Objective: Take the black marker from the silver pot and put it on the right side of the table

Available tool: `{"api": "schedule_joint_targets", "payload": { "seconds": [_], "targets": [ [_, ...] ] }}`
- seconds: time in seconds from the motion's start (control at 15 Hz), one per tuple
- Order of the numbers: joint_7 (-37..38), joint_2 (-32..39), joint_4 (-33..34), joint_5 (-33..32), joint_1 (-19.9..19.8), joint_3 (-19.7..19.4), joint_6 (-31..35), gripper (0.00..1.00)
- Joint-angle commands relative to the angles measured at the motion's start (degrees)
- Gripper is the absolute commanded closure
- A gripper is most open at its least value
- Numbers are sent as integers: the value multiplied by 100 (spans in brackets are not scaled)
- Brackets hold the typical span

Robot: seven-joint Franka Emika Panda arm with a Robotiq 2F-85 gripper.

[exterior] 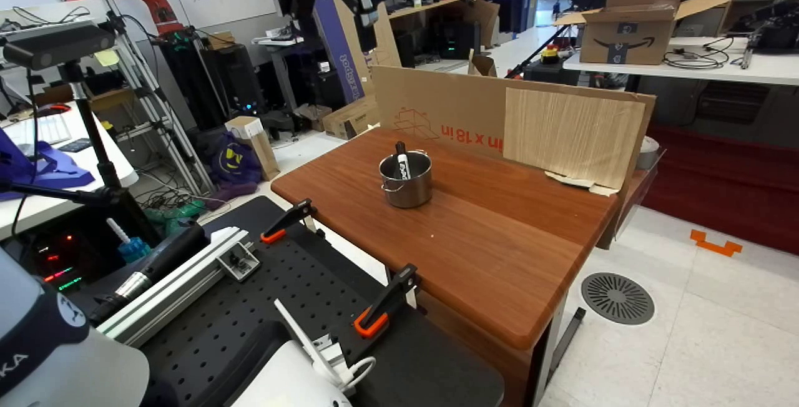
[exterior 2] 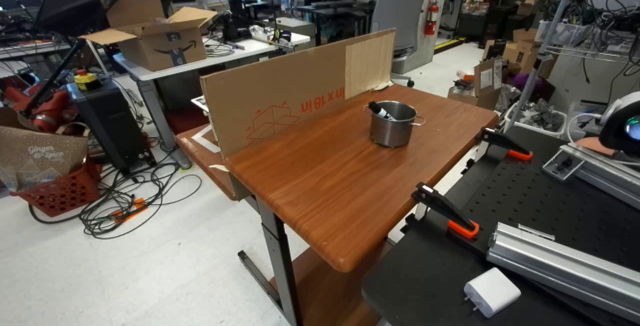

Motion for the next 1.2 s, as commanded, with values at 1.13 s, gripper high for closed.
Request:
{"api": "schedule_joint_targets", "payload": {
  "seconds": [1.13],
  "targets": [
    [-3775,2978,487,503,306,532,3757,0]
  ]
}}
